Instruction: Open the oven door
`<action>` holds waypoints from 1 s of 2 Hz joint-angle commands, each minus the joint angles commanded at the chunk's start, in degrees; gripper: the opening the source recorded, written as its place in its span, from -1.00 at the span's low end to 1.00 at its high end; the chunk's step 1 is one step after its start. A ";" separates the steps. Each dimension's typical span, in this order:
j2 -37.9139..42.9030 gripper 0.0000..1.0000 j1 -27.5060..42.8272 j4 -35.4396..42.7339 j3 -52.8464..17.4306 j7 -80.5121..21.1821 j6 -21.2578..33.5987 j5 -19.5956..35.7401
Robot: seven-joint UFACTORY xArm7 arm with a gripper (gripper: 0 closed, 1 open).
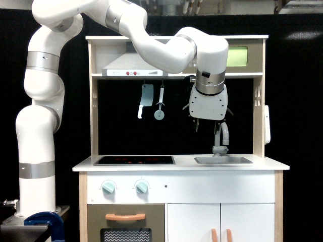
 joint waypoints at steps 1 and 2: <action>0.59 1.00 -0.96 1.31 1.16 -2.03 1.92 1.26; -2.36 1.00 -0.88 5.78 4.10 5.59 4.49 0.01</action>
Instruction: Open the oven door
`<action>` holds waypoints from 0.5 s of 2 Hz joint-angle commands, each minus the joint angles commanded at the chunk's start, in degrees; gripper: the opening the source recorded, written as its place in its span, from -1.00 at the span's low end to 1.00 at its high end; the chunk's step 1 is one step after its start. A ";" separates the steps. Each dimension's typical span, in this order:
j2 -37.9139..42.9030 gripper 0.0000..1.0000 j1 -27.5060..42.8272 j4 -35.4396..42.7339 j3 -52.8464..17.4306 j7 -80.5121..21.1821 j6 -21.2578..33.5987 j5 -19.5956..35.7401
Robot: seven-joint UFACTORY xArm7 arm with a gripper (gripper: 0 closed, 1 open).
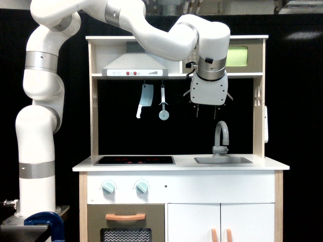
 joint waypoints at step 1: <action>2.53 1.00 0.89 14.48 3.75 11.95 4.90 -0.02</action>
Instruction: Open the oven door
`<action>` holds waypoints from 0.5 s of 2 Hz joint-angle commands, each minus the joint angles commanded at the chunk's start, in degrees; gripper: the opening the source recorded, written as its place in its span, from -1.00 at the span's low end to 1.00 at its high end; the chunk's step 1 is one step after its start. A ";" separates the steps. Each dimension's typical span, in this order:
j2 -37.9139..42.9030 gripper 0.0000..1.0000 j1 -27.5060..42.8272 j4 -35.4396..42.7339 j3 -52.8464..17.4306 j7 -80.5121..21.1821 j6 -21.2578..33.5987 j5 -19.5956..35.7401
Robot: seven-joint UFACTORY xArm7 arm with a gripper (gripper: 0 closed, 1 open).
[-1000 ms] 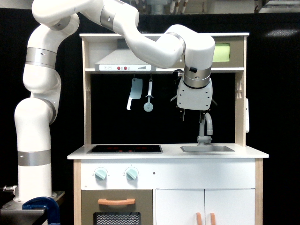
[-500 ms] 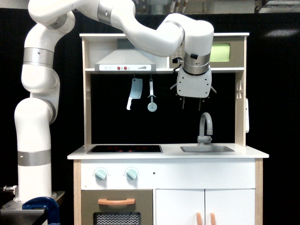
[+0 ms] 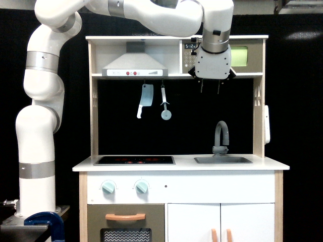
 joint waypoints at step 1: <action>1.62 1.00 1.34 8.10 3.87 8.35 0.65 -0.38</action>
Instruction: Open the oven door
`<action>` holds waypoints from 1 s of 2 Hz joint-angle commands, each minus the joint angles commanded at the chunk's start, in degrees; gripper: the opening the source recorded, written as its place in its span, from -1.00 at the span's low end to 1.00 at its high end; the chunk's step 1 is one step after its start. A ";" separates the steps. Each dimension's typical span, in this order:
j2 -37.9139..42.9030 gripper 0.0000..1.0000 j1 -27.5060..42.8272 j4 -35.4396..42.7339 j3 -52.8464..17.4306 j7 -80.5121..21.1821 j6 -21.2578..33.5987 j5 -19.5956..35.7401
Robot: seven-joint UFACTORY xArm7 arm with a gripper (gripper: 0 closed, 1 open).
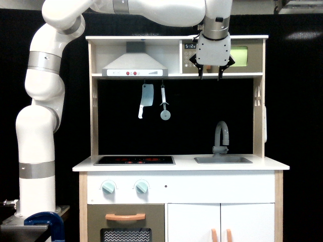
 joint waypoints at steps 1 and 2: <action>4.56 1.00 0.69 11.72 3.60 8.18 1.85 -0.74; 5.95 1.00 0.87 17.39 6.41 13.20 2.85 -1.85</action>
